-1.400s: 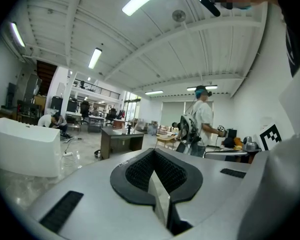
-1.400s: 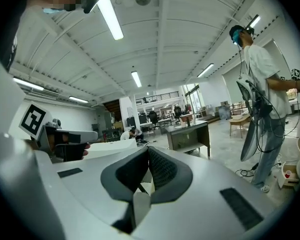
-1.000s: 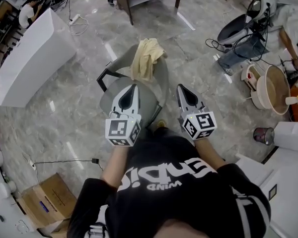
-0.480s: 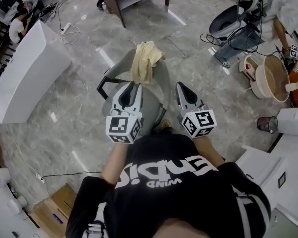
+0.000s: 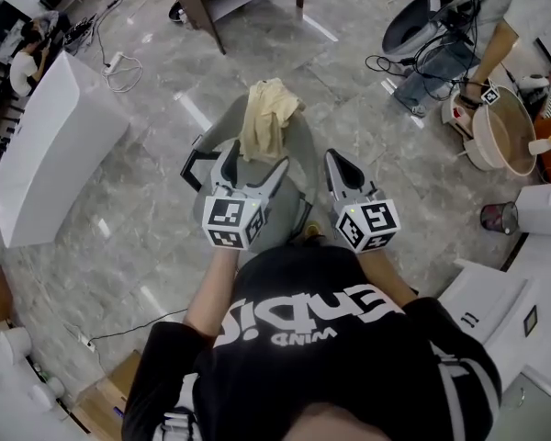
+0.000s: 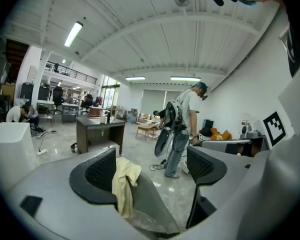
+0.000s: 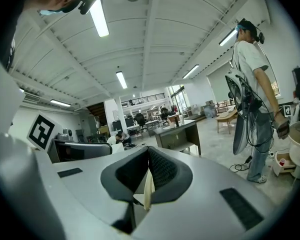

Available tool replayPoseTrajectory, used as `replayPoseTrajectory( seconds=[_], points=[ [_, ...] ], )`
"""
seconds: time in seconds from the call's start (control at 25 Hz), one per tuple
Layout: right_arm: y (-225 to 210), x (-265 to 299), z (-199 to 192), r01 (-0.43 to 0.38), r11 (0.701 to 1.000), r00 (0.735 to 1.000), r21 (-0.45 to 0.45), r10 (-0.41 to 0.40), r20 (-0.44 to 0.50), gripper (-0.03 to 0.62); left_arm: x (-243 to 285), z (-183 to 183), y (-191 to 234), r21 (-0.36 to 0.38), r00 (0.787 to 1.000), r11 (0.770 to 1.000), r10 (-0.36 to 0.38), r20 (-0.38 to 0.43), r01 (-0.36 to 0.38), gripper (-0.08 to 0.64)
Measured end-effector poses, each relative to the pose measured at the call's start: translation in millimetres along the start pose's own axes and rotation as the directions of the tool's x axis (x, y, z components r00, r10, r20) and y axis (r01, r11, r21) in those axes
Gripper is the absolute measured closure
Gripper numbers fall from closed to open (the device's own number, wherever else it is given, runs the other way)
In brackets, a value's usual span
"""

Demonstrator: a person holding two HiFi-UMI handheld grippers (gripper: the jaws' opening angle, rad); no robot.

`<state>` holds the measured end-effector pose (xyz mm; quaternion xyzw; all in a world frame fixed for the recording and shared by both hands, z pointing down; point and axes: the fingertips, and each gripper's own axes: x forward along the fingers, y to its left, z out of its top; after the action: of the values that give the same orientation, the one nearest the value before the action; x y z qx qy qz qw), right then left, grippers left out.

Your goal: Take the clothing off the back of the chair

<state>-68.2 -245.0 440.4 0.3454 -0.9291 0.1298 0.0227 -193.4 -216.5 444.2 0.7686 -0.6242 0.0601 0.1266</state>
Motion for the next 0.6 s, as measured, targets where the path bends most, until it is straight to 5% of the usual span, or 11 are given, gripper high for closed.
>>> replayPoseTrajectory(
  seconds=[0.6],
  points=[
    [-26.6,8.2,3.3,0.060,0.998,0.998,0.014,-0.060,-0.021,0.578,110.7,-46.7,65.6,0.032,0.994,0.999,0.031,-0.107,-0.028,0.129]
  ],
)
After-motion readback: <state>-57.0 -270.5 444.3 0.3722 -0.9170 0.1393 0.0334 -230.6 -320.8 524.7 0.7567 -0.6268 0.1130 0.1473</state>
